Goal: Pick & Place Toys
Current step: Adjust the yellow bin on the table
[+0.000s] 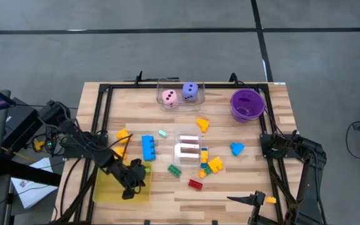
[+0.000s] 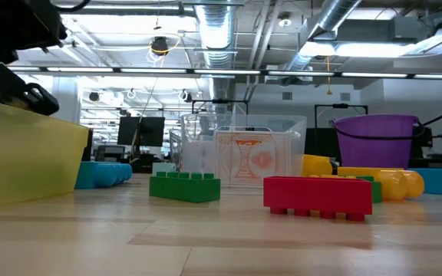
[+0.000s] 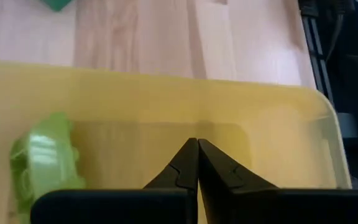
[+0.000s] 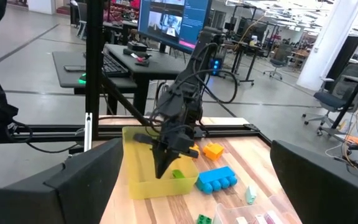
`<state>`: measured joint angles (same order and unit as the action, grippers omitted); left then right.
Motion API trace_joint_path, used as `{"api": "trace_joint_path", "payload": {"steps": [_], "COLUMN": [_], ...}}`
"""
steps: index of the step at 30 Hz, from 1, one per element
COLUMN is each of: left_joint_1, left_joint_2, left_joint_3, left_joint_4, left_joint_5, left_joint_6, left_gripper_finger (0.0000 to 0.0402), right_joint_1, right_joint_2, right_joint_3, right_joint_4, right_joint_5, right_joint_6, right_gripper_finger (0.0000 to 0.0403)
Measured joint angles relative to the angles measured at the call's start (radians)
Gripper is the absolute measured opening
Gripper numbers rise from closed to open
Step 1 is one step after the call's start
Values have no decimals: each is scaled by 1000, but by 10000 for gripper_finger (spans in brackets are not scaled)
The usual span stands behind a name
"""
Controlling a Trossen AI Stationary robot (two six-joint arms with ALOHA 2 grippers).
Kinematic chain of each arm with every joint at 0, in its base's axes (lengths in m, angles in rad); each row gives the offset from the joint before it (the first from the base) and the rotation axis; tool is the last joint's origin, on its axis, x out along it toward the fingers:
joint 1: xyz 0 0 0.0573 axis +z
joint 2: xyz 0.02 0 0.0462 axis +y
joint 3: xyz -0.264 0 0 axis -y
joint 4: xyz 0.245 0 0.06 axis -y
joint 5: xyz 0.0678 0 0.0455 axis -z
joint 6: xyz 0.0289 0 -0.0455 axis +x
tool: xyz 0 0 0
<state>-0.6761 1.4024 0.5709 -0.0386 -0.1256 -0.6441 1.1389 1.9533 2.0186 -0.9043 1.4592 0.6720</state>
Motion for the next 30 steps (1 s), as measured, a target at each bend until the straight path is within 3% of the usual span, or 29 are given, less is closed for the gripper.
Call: {"api": "trace_joint_path", "payload": {"steps": [16, 23, 30], "left_joint_1": [49, 49, 49], "left_joint_2": [33, 33, -20], "left_joint_3": [0, 0, 0], "left_joint_4": [158, 159, 129], "left_joint_5": [7, -9, 49], "left_joint_6": [72, 83, 174], "left_gripper_finger": [0, 0, 0], "right_joint_1": [0, 0, 0], "right_joint_2": [0, 0, 0], "right_joint_3": [0, 0, 0], "right_joint_4": [0, 0, 0], "right_joint_5": [-17, -22, -22], "right_joint_6": [0, 0, 0], "right_gripper_finger": [400, 400, 400]}}
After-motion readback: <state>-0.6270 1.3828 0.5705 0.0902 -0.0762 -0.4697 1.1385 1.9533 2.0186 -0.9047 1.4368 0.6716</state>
